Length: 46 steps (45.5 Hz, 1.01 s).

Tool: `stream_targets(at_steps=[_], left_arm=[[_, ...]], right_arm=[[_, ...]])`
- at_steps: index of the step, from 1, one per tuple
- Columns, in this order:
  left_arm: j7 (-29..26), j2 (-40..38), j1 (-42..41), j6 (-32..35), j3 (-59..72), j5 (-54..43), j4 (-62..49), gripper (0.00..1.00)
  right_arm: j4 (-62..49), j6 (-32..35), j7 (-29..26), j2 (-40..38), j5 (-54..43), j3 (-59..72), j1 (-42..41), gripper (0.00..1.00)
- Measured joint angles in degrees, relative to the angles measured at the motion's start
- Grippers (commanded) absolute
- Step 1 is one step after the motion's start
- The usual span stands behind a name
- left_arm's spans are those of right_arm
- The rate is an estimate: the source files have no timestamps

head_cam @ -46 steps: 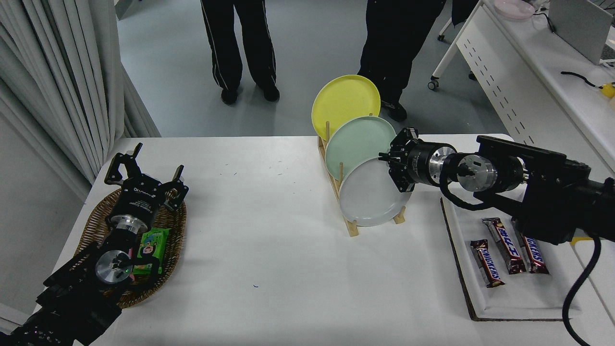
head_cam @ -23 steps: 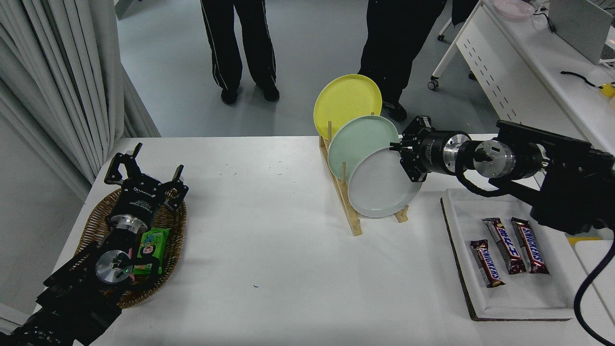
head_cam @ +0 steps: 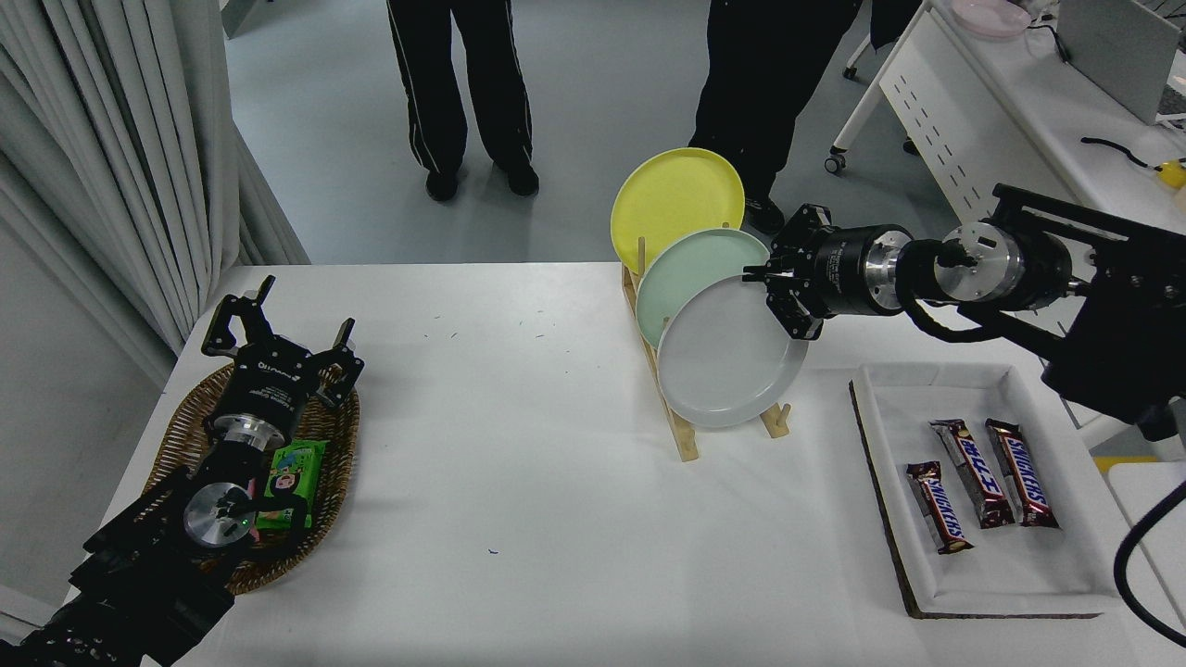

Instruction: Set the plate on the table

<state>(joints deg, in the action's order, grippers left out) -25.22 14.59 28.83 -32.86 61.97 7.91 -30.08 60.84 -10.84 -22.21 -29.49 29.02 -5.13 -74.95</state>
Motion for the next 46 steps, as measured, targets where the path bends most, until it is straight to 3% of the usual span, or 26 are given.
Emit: stream_targets(at_steps=[18,46], left_arm=[[0.0,0.0,0.0,0.02,0.0,0.0,0.01,1.0],[0.0,0.0,0.0,0.02,0.0,0.0,0.0,1.0]], right_arm=[[2.93,-6.74,-3.13,-0.24,6.53,-6.9,-1.58,0.0],[7.88,-29.51,-4.27,6.84,17.77,-7.03,-0.15,0.0]])
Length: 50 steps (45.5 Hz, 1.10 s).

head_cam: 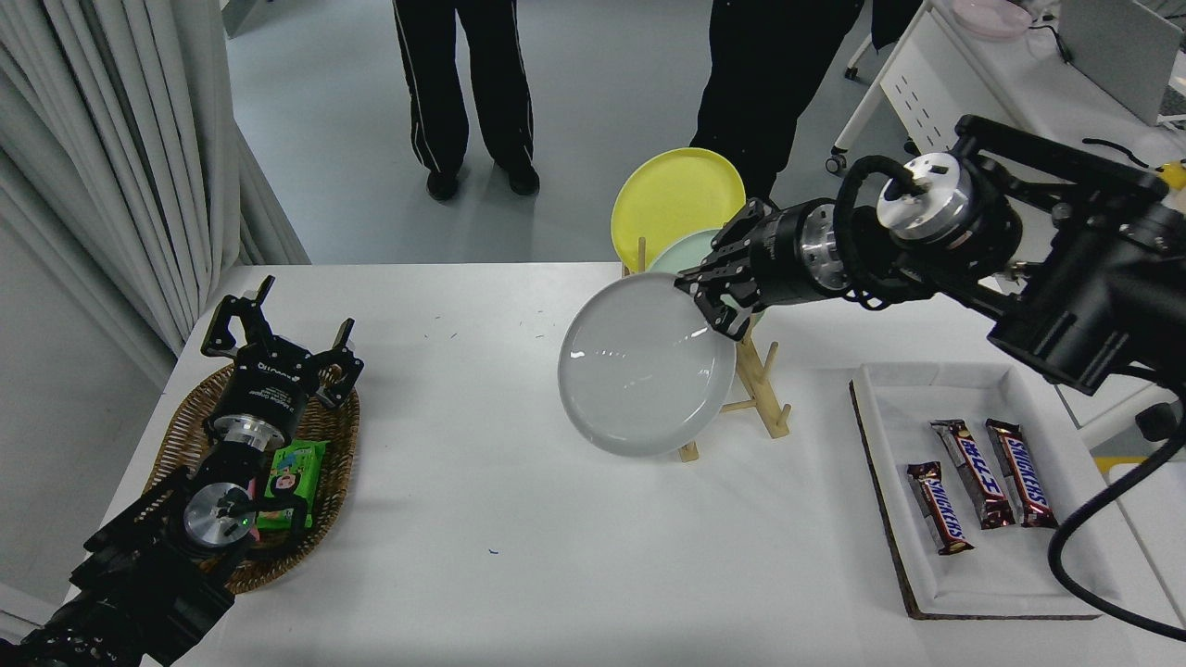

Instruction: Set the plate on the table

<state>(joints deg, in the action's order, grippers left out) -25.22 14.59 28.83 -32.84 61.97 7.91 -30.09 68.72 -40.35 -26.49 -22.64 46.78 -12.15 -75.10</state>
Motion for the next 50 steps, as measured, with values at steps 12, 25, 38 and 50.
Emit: stream_targets(at_steps=[12,25,38,50], left_arm=[[0.0,0.0,0.0,-0.01,0.01,-0.01,0.0,1.0],[0.0,0.0,0.0,-0.02,0.01,-0.01,0.0,1.0],[0.0,0.0,0.0,-0.02,0.01,0.0,-0.01,1.0],[0.0,0.0,0.0,-0.03,0.03,0.0,-0.01,1.0]], right_arm=[[-2.26,-3.22,0.01,2.87,9.54,0.68,2.42,0.0],[-5.39,-4.29,0.03,3.99,15.38,0.35,8.42,0.0],[-8.71,-4.58,0.01,4.32,17.25,-0.19,13.67,0.0],[-12.83,-4.63,0.02,5.9,16.53,-1.9,17.88,0.0]])
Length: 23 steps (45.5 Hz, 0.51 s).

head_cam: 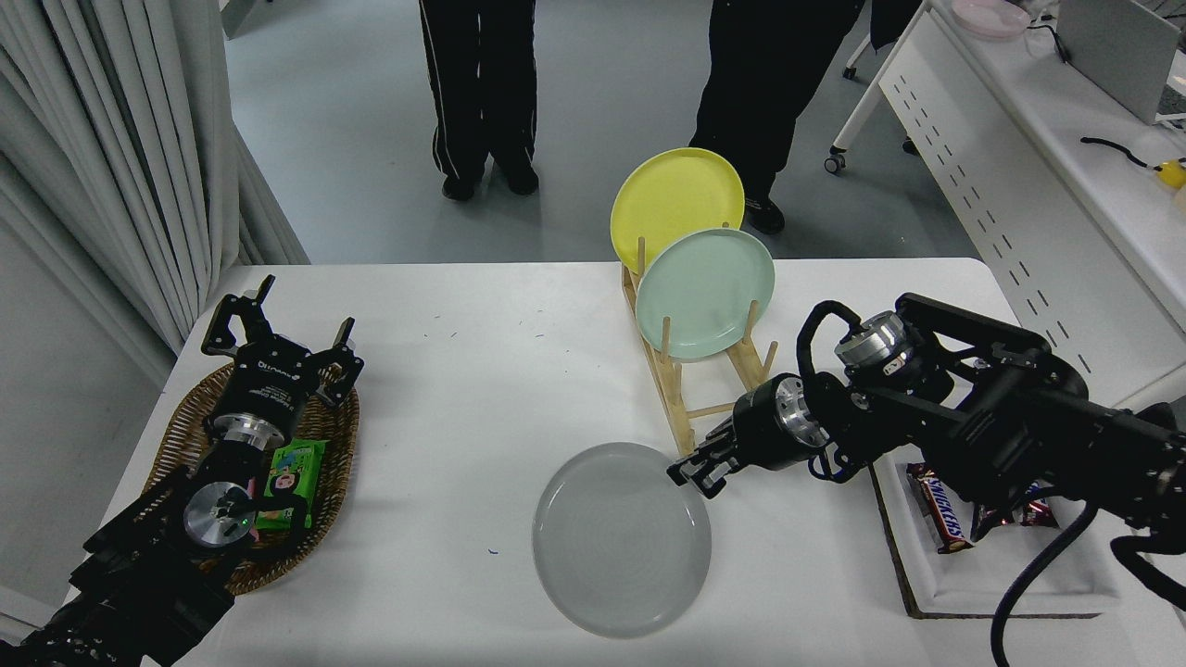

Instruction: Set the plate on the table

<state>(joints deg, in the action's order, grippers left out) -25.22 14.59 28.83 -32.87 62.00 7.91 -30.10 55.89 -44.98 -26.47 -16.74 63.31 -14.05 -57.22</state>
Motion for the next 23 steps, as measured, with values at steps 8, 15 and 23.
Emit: stream_targets(at_steps=[8,15,23], left_arm=[[0.0,0.0,0.0,0.0,0.0,0.0,0.0,1.0],[0.0,0.0,0.0,0.0,-0.02,0.0,0.0,1.0],[0.0,0.0,0.0,0.0,-0.02,0.0,0.0,1.0]], right_arm=[[-2.38,-0.01,0.01,1.55,-0.73,-0.62,1.92,0.0],[-3.94,-0.01,0.01,2.42,-1.13,-0.77,3.08,0.0],[-5.91,-0.02,0.01,3.66,-1.84,-1.0,4.13,0.0]])
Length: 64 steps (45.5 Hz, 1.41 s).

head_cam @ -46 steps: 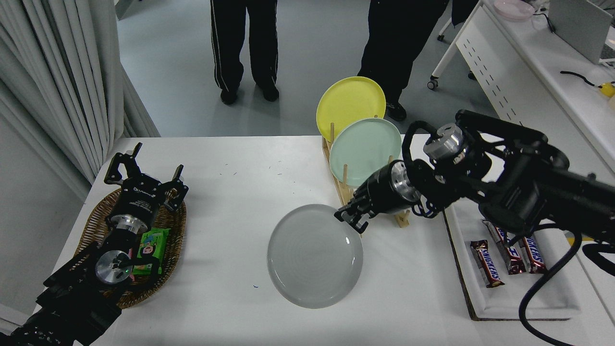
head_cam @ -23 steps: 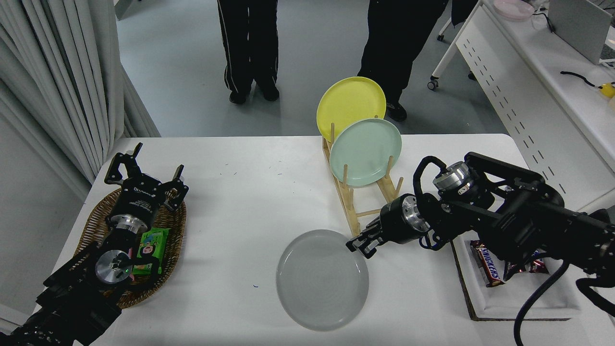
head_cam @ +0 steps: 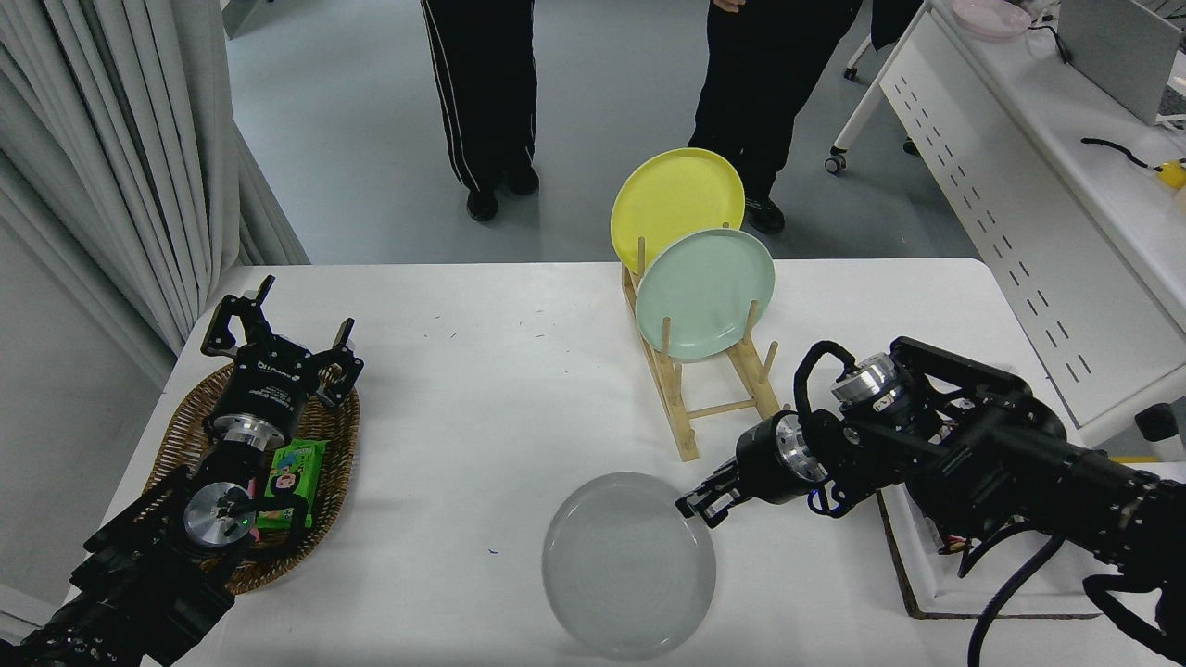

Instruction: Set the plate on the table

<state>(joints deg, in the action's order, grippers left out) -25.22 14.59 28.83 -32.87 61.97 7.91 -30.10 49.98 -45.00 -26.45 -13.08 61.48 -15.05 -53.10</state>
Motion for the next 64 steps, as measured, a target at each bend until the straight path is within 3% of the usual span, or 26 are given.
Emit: stream_targets(at_steps=[48,50,51,57,64], left_arm=[[0.0,0.0,0.0,0.0,0.02,0.0,0.0,1.0],[0.0,0.0,0.0,0.0,0.02,0.0,0.0,1.0],[0.0,0.0,0.0,0.0,0.02,0.0,0.0,1.0],[0.0,0.0,0.0,0.0,0.02,0.0,0.0,1.0],[0.0,0.0,0.0,0.0,-0.01,0.0,0.0,1.0]], right_arm=[[-3.42,0.0,0.0,2.68,-1.68,-1.63,1.01,0.0],[-3.46,0.0,0.0,2.73,-1.72,-1.64,1.03,0.35],[-3.48,0.0,0.0,2.76,-1.74,-1.64,1.04,0.39],[-3.55,0.0,0.0,2.86,-1.81,-1.65,1.13,0.43],[-3.48,0.0,-0.03,2.89,-1.81,-1.65,1.18,0.99]])
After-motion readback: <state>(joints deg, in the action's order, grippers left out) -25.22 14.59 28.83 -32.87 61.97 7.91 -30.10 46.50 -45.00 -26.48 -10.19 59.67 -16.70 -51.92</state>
